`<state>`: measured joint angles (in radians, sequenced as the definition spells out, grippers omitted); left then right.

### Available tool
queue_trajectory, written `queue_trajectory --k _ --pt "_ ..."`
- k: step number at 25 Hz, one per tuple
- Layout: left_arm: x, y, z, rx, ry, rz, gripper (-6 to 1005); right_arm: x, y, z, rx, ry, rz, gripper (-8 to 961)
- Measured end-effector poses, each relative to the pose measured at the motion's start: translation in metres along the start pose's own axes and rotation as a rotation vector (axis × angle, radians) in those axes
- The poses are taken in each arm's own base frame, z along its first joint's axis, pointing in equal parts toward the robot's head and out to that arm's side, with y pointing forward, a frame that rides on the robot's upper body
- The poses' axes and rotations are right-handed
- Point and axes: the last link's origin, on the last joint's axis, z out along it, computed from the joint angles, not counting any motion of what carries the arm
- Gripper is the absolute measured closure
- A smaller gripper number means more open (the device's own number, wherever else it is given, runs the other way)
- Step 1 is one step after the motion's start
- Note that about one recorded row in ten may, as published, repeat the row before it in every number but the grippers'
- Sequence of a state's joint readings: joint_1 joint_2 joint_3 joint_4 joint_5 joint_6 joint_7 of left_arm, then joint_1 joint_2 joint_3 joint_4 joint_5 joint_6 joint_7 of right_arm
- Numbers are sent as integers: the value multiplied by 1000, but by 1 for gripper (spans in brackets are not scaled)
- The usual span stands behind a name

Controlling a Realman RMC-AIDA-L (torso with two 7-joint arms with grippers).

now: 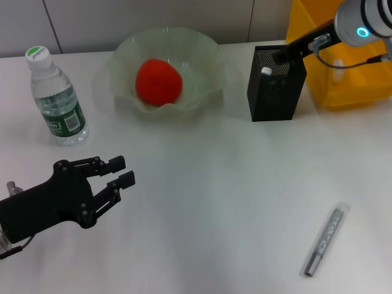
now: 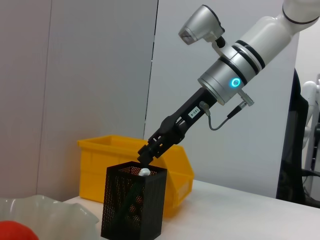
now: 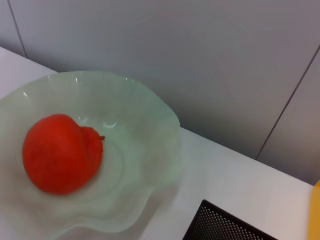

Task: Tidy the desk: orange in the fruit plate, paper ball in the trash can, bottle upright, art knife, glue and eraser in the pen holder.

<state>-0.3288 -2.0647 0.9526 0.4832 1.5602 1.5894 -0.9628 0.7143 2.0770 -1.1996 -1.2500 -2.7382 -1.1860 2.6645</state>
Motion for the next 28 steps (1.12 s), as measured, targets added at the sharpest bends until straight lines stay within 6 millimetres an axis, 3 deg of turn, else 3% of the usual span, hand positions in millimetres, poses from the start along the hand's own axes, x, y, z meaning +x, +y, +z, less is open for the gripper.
queue_trajectory --k 5,15,19,28 --pt "1 0 0 -5 0 -27 693 2 1 -10 -1 -10 -4 552" --pt "3 -2 -1 -23 -30 -86 693 5 29 -64 -182 -180 28 553" --pt "7 -3 -1 -27 -34 -104 693 21 36 -81 -209 -88 51 553" --pt "10 -4 4 -67 -76 -122 683 52 37 -92 -180 125 120 555"
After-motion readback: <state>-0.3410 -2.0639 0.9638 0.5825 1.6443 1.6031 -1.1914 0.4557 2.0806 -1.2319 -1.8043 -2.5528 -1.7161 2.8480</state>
